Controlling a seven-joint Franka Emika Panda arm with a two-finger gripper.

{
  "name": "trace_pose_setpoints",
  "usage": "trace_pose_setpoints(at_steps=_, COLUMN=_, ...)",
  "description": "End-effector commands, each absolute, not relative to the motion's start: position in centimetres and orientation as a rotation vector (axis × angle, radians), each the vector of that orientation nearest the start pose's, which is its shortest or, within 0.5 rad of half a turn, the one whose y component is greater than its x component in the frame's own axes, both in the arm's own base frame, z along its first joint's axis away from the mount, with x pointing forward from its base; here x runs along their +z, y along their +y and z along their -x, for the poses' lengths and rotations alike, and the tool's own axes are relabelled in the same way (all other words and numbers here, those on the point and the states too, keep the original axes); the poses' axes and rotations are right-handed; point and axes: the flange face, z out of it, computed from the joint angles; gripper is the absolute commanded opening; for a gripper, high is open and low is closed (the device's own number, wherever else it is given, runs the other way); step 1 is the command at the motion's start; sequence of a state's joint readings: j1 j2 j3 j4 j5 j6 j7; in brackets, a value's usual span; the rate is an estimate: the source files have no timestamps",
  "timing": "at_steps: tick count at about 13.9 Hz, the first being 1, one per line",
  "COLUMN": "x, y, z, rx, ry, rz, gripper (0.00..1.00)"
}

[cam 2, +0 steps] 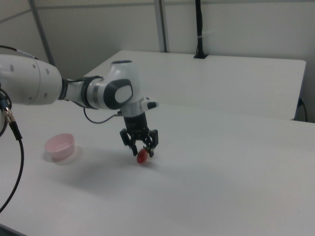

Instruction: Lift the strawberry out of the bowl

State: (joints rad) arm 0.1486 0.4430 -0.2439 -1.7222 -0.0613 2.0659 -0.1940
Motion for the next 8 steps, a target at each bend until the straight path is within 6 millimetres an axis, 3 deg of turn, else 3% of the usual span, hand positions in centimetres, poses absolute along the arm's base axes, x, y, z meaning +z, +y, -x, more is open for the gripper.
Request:
trace_pose_setpoints(at_steps=1, x=44.4, y=-4.4, z=-62.9, rx=-0.060, ry=0.070, rz=3.266, gripper=1.00)
trace_pose_setpoints(at_steps=3, x=50.4, y=-4.5, z=-60.0, rx=-0.046, ry=0.083, rz=3.250, gripper=1.00)
trace_pose_setpoints(at_steps=5, x=54.1, y=-3.4, z=-58.0, rx=-0.050, ry=0.052, rz=3.234, gripper=1.00)
trace_pose_setpoints(at_steps=7, x=56.2, y=-4.2, z=-56.5, rx=-0.053, ry=0.071, rz=3.224, gripper=1.00)
trace_pose_setpoints(at_steps=8, x=56.1, y=-3.9, z=-56.3, rx=-0.021, ry=0.068, rz=3.223, gripper=1.00)
